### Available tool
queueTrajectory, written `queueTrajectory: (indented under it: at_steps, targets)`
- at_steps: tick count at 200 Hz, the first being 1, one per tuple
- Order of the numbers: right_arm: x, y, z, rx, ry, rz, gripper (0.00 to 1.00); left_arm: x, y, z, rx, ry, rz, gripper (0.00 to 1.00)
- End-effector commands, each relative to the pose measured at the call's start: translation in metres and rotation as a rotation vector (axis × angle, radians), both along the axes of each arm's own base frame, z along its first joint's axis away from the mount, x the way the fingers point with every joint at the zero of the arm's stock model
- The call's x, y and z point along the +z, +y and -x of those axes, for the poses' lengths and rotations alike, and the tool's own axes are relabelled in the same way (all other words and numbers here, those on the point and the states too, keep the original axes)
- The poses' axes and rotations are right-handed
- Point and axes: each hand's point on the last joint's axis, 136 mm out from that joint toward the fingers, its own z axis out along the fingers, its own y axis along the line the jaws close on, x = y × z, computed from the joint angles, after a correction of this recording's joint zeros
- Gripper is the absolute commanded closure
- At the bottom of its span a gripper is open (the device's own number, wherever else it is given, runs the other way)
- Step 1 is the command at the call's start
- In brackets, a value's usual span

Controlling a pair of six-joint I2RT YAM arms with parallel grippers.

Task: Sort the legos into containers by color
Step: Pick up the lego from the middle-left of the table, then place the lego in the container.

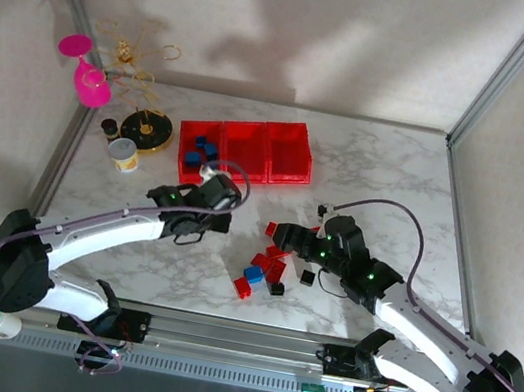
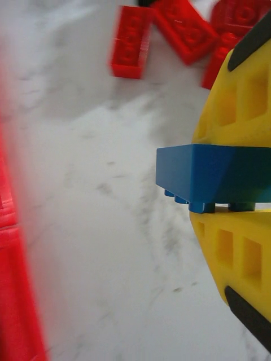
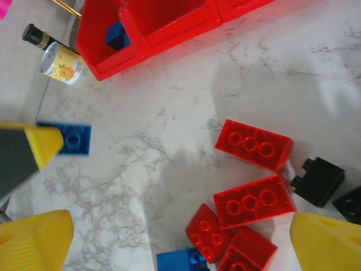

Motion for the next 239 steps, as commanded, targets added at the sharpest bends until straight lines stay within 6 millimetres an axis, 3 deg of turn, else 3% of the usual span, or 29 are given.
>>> queueTrajectory:
  at_steps: [1,68,123,142,172,203,239]
  targets:
    - [0.029,0.017,-0.012,0.029,-0.081,-0.058,0.01,0.016,0.013,-0.030,0.058,-0.062,-0.045,0.80]
    - [0.022,0.034,-0.031,0.036,-0.098,-0.051,0.01,0.036,0.040,-0.121,0.239,-0.155,-0.010,0.81]
    - [0.014,0.037,-0.042,0.024,-0.086,-0.042,0.01,0.009,0.062,-0.181,0.313,-0.132,-0.059,0.82]
    - [0.015,0.037,-0.044,0.023,-0.087,-0.048,0.01,0.007,0.087,-0.191,0.388,-0.133,-0.118,0.82]
    - [0.012,0.037,-0.046,0.024,-0.079,-0.051,0.01,0.008,0.094,-0.204,0.396,-0.158,-0.040,0.81]
    - [0.010,0.040,-0.049,0.030,-0.064,-0.057,0.01,-0.015,0.107,-0.222,0.430,-0.096,-0.051,0.81]
    - [0.010,0.037,-0.049,0.021,-0.068,-0.050,0.01,-0.021,0.110,-0.237,0.436,-0.098,-0.096,0.74]
